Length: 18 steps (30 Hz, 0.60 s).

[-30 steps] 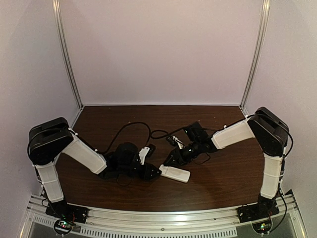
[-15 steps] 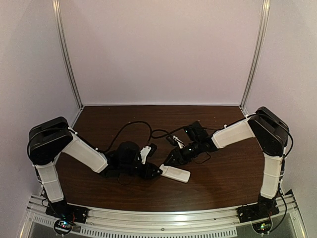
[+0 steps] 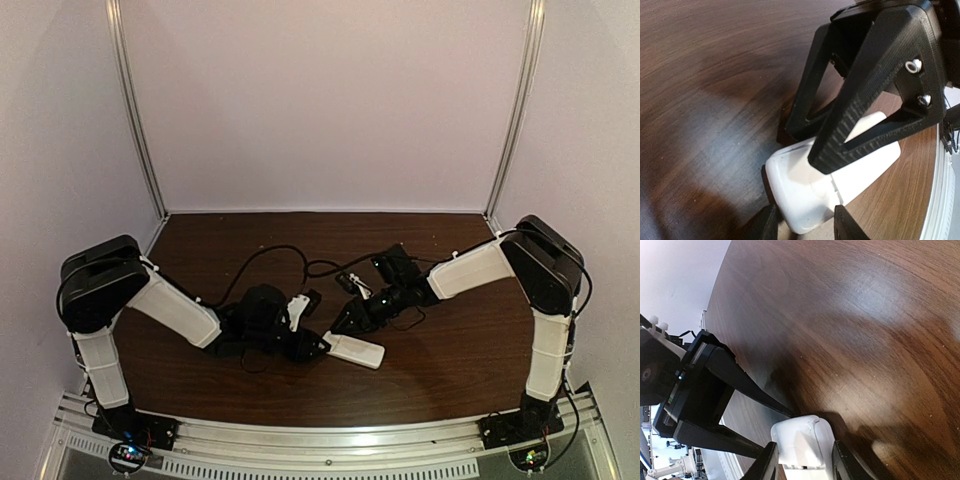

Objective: Load the batteries into the remote control
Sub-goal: Adjust the battery cover on the remote control without the battery cover.

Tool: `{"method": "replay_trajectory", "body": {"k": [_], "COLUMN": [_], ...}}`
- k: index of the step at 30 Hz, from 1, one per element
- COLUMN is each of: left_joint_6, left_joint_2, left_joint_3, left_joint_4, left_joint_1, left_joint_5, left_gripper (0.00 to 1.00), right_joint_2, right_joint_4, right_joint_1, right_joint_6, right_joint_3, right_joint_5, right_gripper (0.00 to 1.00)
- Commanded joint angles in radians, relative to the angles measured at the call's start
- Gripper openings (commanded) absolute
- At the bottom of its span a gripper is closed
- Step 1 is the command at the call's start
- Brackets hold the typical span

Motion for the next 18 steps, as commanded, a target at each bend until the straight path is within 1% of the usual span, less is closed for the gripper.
{"method": "replay_trajectory", "body": {"k": [1, 9, 18], "left_joint_6": [0.031, 0.047, 0.06], "left_joint_2": [0.02, 0.026, 0.042], "left_joint_3": [0.015, 0.043, 0.062], "left_joint_4": [0.009, -0.032, -0.052], "left_joint_1": [-0.011, -0.025, -0.035], "left_joint_5": [-0.013, -0.056, -0.055], "left_gripper": [0.39, 0.36, 0.34], "right_joint_2": [-0.002, 0.004, 0.006], "right_joint_4": [0.009, 0.011, 0.011], "right_joint_1": [-0.003, -0.002, -0.003], "right_joint_6": [-0.004, -0.002, -0.003], "right_joint_3": [0.003, 0.001, -0.002], "right_joint_5": [-0.015, -0.019, -0.021], "right_gripper": [0.38, 0.37, 0.34]}}
